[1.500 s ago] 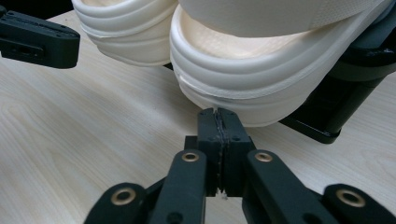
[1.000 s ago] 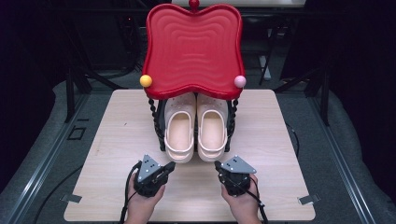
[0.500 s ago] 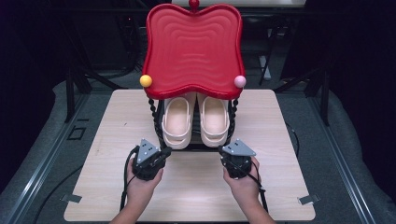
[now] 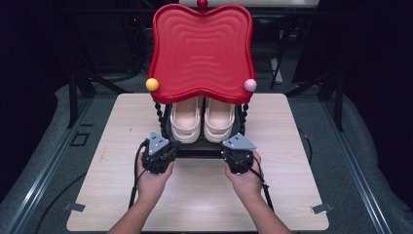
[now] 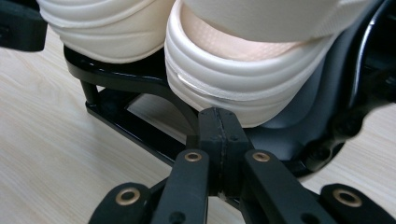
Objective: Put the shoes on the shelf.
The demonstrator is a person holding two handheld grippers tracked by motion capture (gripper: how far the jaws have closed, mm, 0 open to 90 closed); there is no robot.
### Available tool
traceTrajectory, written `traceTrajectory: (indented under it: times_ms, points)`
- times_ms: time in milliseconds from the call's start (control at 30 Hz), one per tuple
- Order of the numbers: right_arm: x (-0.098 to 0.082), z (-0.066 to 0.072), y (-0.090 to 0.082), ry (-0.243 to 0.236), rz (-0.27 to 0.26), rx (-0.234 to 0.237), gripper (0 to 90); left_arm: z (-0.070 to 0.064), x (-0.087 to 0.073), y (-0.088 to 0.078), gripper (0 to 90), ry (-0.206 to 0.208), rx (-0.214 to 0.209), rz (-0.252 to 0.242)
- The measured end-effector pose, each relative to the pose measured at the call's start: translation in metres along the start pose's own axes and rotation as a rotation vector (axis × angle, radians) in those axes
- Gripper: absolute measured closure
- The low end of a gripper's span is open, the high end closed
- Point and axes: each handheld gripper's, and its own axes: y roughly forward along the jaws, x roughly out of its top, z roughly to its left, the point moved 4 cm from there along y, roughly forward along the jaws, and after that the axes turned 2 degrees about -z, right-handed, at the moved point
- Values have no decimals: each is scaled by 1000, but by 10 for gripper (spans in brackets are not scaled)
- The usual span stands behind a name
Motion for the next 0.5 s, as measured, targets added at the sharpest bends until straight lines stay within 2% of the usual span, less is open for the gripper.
traceTrajectory:
  times_ms: [133, 233, 433, 467, 500]
  points:
    - [1, 3, 4, -7, 5, -1, 900, -3, -1, 6, 899, 34, 7, 18]
    - [0, 2, 7, 6, 13, -2, 900, -2, -2, 11, 900, 3, 3, 14]
    - [0, -3, 11, 26, 25, -7, 900, 0, -3, 18, 900, -8, 15, 20]
    - [0, -3, 13, 34, 9, -12, 900, 1, -3, 18, 900, -9, 16, 24]
    - [-1, -5, 13, 34, 21, -6, 900, 1, -3, 19, 900, -17, 15, 26]
